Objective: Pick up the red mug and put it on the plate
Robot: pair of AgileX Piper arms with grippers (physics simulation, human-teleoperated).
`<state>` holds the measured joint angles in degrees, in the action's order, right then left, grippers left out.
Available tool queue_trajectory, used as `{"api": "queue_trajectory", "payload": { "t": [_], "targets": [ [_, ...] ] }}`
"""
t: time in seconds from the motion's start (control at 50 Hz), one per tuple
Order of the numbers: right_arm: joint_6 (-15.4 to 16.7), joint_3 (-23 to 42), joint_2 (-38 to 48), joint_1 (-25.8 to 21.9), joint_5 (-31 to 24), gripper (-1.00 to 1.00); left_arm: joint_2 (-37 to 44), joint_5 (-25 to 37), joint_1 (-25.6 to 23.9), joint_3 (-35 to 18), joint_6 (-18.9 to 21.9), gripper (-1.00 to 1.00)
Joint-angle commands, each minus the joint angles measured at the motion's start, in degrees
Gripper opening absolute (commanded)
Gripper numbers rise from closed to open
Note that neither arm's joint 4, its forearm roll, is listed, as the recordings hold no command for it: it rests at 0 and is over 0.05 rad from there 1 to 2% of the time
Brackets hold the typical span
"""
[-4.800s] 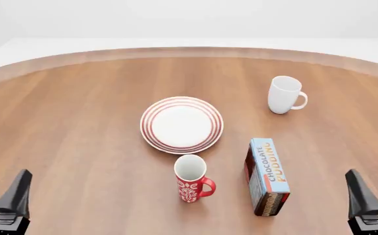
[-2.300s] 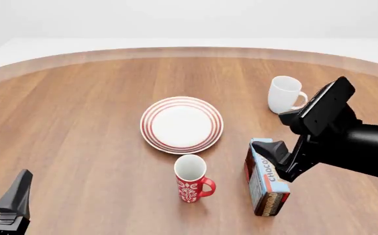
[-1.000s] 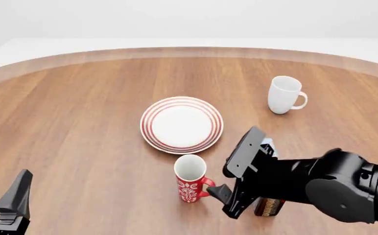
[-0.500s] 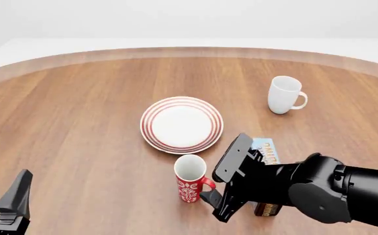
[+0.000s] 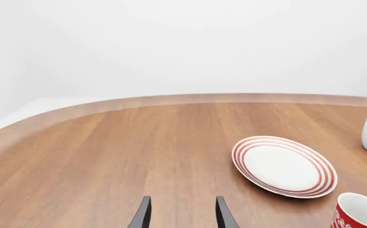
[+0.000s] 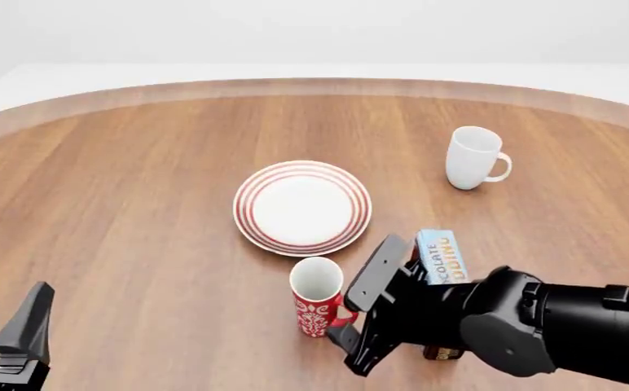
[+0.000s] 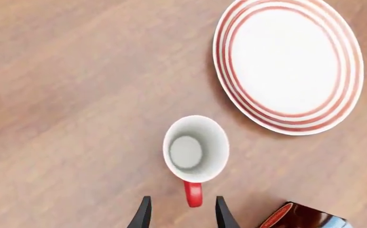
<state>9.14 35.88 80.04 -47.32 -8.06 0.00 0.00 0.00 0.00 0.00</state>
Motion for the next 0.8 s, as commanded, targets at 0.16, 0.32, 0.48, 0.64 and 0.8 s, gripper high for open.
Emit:
{"api": "queue_trajectory", "payload": {
  "t": [0.16,0.32,0.48,0.64,0.8],
  "targets": [
    [-1.23,-1.58,2.45,0.16,2.77,1.00,0.00,0.00,0.00,0.00,0.00,1.00],
    [-1.57,-1.73,3.62,0.01,3.84,1.00,0.00,0.00,0.00,0.00,0.00,1.00],
    [-1.90,-1.95,3.79,0.11,4.13,1.00,0.00,0.00,0.00,0.00,0.00,1.00],
    [-2.22,-2.37,4.65,0.46,5.12,1.00,0.00,0.00,0.00,0.00,0.00,1.00],
    [-2.32,-2.41,5.25,0.70,5.64,1.00,0.00,0.00,0.00,0.00,0.00,1.00]
  ]
}}
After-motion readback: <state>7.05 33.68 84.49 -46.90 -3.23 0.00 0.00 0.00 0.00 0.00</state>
